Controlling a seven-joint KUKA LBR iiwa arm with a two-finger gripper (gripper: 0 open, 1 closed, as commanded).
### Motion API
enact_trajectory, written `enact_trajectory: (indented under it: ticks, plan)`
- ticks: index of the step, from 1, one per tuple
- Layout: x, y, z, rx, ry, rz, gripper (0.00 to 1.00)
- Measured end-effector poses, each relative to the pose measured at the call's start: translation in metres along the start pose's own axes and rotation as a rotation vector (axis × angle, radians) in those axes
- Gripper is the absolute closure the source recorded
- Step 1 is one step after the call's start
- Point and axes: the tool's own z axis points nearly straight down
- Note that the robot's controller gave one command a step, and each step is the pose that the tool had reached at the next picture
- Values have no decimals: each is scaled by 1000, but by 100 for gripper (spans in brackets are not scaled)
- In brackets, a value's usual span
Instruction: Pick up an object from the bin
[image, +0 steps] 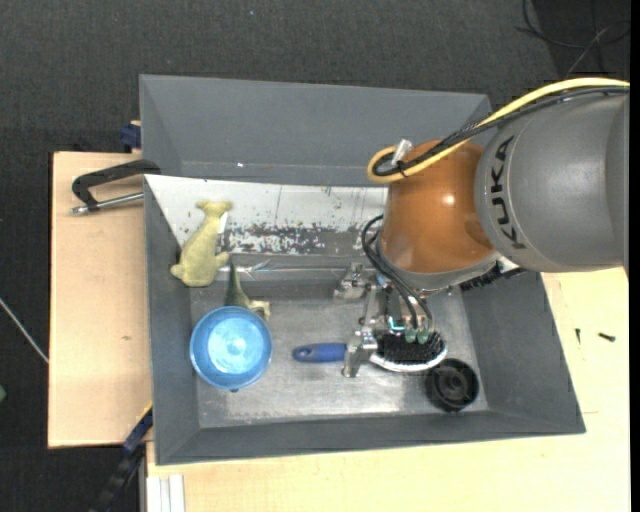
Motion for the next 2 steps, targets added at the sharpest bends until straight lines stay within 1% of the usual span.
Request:
enact_trajectory:
  ticks: [1,2]
  plan:
    - [-1,-16,64,-3,-16,65,0]
    - [-4,-16,60,-3,-26,65,100]
